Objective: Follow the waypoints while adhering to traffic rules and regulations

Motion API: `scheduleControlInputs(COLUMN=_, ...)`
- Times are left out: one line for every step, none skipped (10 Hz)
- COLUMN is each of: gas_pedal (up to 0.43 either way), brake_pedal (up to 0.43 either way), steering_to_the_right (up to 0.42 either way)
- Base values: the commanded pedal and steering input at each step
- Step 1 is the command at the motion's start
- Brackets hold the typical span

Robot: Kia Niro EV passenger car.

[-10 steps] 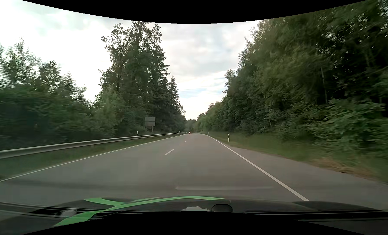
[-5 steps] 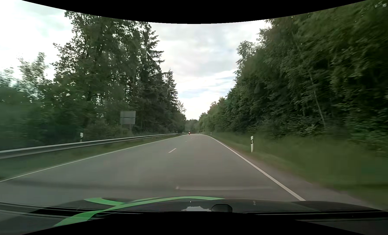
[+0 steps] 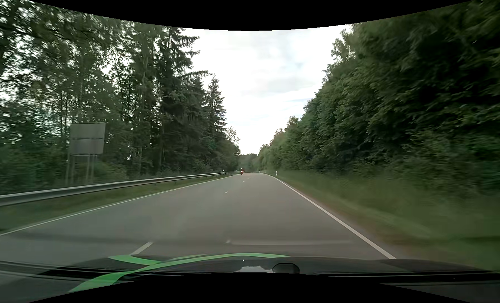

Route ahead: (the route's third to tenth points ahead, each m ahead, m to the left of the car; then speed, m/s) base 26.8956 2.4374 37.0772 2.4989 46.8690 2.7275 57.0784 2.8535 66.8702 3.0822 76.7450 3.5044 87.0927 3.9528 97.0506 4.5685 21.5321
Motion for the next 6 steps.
scheduleControlInputs(gas_pedal=0.299, brake_pedal=0.0, steering_to_the_right=-0.007)
scheduleControlInputs(gas_pedal=0.299, brake_pedal=0.0, steering_to_the_right=-0.006)
scheduleControlInputs(gas_pedal=0.299, brake_pedal=0.0, steering_to_the_right=-0.007)
scheduleControlInputs(gas_pedal=0.299, brake_pedal=0.0, steering_to_the_right=-0.006)
scheduleControlInputs(gas_pedal=0.299, brake_pedal=0.0, steering_to_the_right=-0.007)
scheduleControlInputs(gas_pedal=0.299, brake_pedal=0.0, steering_to_the_right=-0.006)
